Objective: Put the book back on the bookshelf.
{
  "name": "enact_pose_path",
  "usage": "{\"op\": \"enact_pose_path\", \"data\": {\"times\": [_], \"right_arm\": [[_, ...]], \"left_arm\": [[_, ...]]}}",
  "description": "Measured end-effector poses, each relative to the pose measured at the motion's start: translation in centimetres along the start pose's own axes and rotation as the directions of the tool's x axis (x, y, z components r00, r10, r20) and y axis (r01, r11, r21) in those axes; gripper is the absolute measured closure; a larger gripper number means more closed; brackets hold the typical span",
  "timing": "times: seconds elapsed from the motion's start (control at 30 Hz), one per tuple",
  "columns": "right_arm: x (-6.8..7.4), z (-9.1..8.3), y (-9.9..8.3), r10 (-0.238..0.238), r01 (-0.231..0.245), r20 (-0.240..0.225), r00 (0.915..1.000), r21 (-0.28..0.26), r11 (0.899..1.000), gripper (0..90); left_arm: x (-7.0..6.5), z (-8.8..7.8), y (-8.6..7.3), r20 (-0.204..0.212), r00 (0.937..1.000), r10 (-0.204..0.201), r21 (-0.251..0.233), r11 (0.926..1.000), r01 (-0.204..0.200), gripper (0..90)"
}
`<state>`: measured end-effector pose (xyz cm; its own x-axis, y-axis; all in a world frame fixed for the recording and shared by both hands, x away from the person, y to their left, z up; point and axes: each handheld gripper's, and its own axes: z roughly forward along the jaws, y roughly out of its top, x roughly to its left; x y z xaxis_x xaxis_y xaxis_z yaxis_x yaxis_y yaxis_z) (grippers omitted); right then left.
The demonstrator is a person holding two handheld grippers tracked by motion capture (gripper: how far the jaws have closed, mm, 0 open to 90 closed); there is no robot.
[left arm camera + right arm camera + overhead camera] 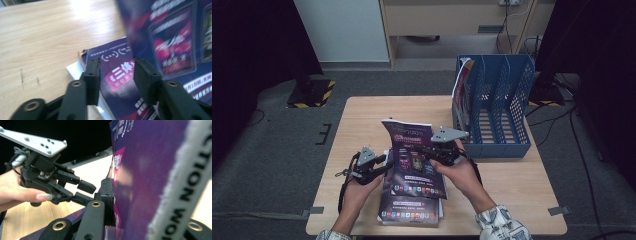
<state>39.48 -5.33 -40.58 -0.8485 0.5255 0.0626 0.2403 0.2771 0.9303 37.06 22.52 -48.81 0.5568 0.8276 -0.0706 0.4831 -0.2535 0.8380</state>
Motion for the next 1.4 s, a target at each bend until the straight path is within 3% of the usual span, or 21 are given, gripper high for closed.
{"op": "enact_pose_path", "data": {"times": [0.23, 0.5, 1.0, 1.4], "right_arm": [[0.2, -1.1, 1.0, -0.032, 0.033, 0.024, 0.9992, -0.070, 0.997, 82.6], [-0.1, -1.6, 1.3, -0.045, 0.052, 0.065, 0.9969, -0.109, 0.993, 82.6], [-0.9, -2.4, 1.3, -0.026, 0.040, 0.102, 0.9945, -0.146, 0.989, 82.6], [-1.6, -3.1, 1.3, -0.012, 0.035, 0.141, 0.9899, -0.161, 0.986, 82.7]], "left_arm": [[0.2, 0.2, -0.2, -0.017, 0.9998, -0.005, 0.014, 0.9999, 0.005, 46.5], [0.2, 0.5, -0.4, -0.037, 0.9992, -0.017, 0.029, 0.9994, 0.018, 33.1], [1.1, 0.3, -0.7, -0.056, 0.9983, -0.018, 0.038, 0.9991, 0.020, 31.0], [1.8, 0.4, -0.9, -0.075, 0.9964, -0.039, 0.067, 0.9967, 0.044, 20.5]]}}
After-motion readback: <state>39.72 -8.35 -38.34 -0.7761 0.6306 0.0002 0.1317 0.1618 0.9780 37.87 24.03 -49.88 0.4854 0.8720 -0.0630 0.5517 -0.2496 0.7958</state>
